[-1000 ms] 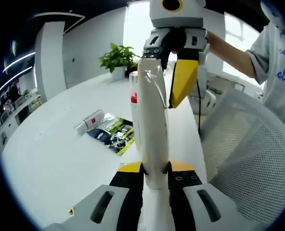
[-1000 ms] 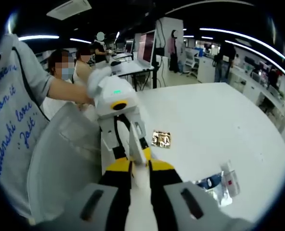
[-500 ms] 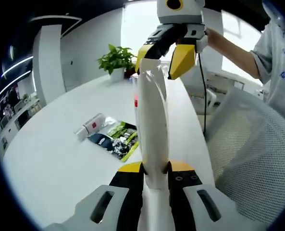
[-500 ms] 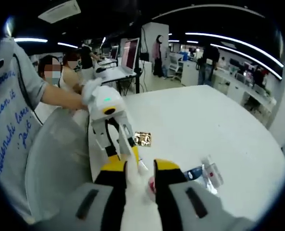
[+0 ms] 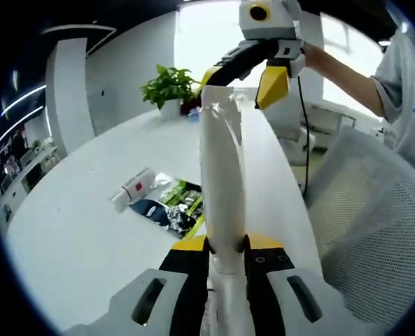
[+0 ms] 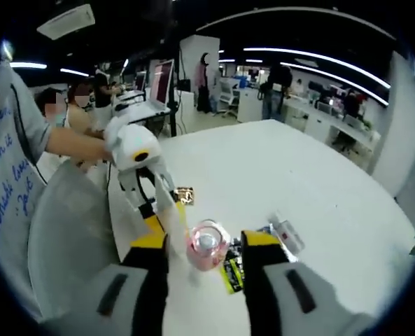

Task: Arrange the skincare products in the storage area until every visible bottle or jar stands upright without overlapping.

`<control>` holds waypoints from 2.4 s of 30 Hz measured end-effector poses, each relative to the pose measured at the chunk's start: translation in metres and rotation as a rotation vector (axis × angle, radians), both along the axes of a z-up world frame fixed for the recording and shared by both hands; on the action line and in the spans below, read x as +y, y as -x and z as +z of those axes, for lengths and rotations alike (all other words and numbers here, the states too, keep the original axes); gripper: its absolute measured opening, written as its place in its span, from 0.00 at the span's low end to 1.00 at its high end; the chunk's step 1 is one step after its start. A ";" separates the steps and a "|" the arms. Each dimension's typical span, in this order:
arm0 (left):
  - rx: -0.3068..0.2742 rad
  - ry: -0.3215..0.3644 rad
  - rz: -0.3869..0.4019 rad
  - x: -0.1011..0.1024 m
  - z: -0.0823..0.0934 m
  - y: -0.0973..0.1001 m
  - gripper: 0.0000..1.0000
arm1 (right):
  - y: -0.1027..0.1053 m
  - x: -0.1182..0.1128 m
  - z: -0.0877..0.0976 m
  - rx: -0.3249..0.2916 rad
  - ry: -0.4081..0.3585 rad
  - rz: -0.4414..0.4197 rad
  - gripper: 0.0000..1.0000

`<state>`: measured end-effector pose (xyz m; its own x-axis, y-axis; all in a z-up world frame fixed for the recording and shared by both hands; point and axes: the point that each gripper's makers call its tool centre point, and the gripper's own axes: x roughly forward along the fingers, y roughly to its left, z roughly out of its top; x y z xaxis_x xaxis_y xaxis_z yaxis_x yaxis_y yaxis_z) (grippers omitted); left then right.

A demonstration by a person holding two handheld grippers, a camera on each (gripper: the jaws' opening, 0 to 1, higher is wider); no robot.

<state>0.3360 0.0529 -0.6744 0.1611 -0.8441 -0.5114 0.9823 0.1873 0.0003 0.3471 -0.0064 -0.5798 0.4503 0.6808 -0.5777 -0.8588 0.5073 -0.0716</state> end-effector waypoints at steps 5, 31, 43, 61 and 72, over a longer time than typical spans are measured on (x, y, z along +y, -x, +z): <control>-0.002 -0.004 -0.009 -0.004 0.000 -0.004 0.15 | 0.002 -0.006 -0.011 0.018 0.008 -0.021 0.49; 0.000 -0.004 -0.023 -0.021 -0.001 -0.010 0.15 | 0.014 -0.002 -0.053 0.099 -0.023 -0.103 0.44; -0.003 -0.002 -0.016 -0.023 -0.001 -0.010 0.16 | 0.006 -0.003 -0.065 0.111 -0.029 -0.155 0.31; -0.021 -0.016 -0.042 -0.023 -0.003 -0.009 0.17 | 0.004 -0.007 -0.067 0.123 -0.032 -0.174 0.27; -0.013 -0.022 -0.059 -0.021 -0.003 -0.008 0.16 | 0.005 -0.008 -0.069 0.127 -0.023 -0.174 0.27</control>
